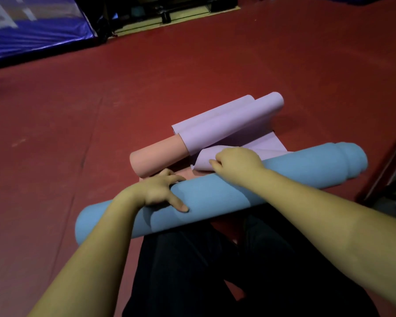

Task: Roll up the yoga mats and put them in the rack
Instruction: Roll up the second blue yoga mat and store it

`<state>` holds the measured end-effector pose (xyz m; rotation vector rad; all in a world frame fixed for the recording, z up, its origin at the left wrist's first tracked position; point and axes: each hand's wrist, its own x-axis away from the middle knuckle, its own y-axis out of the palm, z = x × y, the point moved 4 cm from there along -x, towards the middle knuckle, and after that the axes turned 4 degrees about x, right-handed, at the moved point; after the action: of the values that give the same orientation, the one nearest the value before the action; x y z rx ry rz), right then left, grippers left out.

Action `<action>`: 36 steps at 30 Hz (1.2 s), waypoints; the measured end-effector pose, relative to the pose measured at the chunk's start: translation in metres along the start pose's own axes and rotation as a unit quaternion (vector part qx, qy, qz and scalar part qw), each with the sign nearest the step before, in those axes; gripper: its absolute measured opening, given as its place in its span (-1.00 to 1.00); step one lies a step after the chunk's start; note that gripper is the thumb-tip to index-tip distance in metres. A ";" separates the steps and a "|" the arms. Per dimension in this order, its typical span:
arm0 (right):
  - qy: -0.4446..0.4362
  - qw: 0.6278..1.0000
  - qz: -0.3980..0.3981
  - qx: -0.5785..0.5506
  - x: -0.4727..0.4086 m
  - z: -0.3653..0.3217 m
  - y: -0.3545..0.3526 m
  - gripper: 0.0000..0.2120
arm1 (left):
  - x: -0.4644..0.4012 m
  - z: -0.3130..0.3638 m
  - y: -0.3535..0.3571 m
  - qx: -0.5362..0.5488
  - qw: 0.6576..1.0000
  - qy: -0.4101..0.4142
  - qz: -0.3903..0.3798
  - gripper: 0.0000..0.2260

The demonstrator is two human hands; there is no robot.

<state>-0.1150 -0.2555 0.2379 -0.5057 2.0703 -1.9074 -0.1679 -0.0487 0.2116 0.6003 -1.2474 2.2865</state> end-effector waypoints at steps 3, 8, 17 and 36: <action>0.014 0.999 0.029 0.018 0.017 -0.008 0.012 -0.48 | -0.011 -0.003 -0.006 0.038 0.999 -0.007 -0.018 -0.30; 0.040 0.996 0.069 0.031 0.034 -0.012 0.037 -0.38 | -0.020 -0.008 -0.011 0.099 0.995 0.015 0.008 -0.36; 0.040 0.997 0.033 0.051 0.010 -0.010 0.030 -0.34 | 0.007 -0.020 0.023 -0.119 0.904 0.129 0.390 -0.49; 0.030 0.994 -0.107 0.000 0.001 -0.005 -0.013 -0.49 | 0.017 0.002 0.026 -0.285 0.916 0.066 0.276 -0.02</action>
<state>-0.1173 -0.2525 0.2518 -0.7036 2.1295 -2.0625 -0.1961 -0.0593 0.2054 -0.1396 -2.0924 2.1341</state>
